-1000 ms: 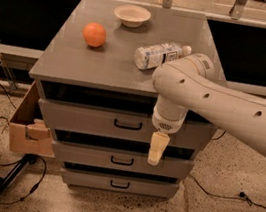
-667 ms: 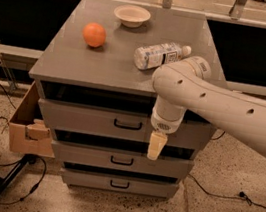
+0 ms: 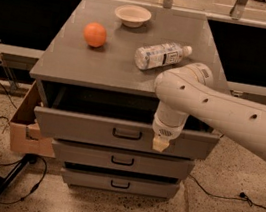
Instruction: Open top drawer
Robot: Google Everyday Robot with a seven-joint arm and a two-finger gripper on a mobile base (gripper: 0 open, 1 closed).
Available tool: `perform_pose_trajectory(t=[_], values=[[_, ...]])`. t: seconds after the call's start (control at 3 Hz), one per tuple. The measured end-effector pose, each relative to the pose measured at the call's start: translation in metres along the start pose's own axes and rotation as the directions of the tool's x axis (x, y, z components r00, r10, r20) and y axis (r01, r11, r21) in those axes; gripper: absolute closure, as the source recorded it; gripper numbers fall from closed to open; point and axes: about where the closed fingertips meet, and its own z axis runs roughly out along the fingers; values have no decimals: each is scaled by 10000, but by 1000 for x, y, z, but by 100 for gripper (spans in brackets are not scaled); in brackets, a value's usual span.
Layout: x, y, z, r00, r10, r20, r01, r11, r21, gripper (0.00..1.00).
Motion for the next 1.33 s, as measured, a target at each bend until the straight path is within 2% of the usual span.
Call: perform_pose_trajectory(t=[0.33,0.67,1.0,1.33], values=[[0,-1,-6,10000,0,0,0,10000,0,94],[0,-1,-12,10000,0,0,0,10000,0,80],[0,-1,-12,10000,0,-2,0,10000,-2,48],[0,-1,-11,10000,-2,-15,2,10000,-17,25]])
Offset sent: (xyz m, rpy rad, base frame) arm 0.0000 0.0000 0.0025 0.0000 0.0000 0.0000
